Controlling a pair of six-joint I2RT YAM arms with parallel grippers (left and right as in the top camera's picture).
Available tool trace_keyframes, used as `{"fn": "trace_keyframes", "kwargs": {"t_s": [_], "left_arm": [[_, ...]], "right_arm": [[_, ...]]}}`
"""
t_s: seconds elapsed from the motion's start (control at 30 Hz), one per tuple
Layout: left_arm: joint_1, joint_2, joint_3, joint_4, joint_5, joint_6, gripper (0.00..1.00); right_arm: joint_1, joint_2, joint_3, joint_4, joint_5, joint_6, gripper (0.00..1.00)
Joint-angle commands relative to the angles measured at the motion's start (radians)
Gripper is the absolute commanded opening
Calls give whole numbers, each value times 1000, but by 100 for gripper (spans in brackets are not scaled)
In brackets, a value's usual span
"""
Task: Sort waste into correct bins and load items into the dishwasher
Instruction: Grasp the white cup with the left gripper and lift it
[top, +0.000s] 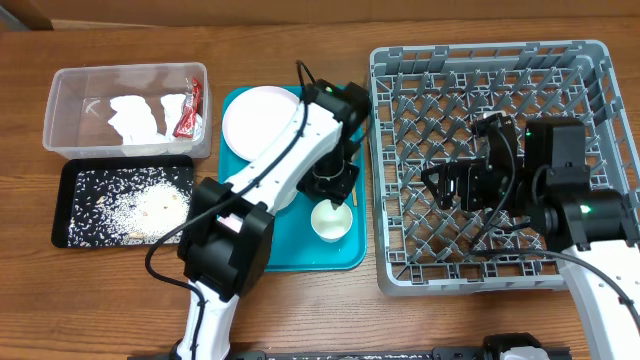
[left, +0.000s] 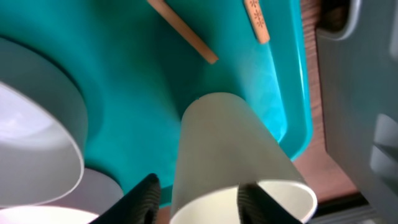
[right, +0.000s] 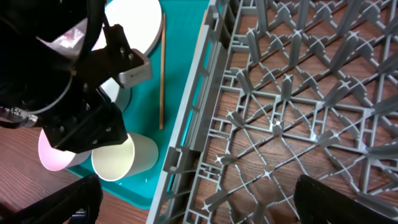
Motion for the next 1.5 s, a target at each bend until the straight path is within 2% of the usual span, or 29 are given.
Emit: {"fn": "trace_keyframes", "kwargs": {"t_s": [0.0,0.13,0.23,0.8,0.83,0.87,1.1,1.27,1.47], "left_arm": [[5,0,-34,20,-53,-40,33],[5,0,-40,34,-54,-41,18],[5,0,-39,33,-54,-44,12],[3,0,-84,77,0,-52,14],[2,0,-92,79,-1,-52,12],[2,0,-111,85,-1,-52,4],[35,-5,-74,43,5,-47,4],[124,-29,43,-55,179,74,4],[265,-75,159,-113,650,319,4]], "right_arm": [[-2,8,18,3,-13,-1,100],[-2,10,18,4,-13,-1,100],[-2,10,18,5,-13,-1,100],[-2,11,18,11,-13,-1,100],[-2,11,18,11,-13,-1,100],[-2,11,18,11,-13,-1,100],[-2,11,18,11,-28,0,100],[-2,11,18,55,-149,7,100],[1,20,18,220,-325,210,100]]}}
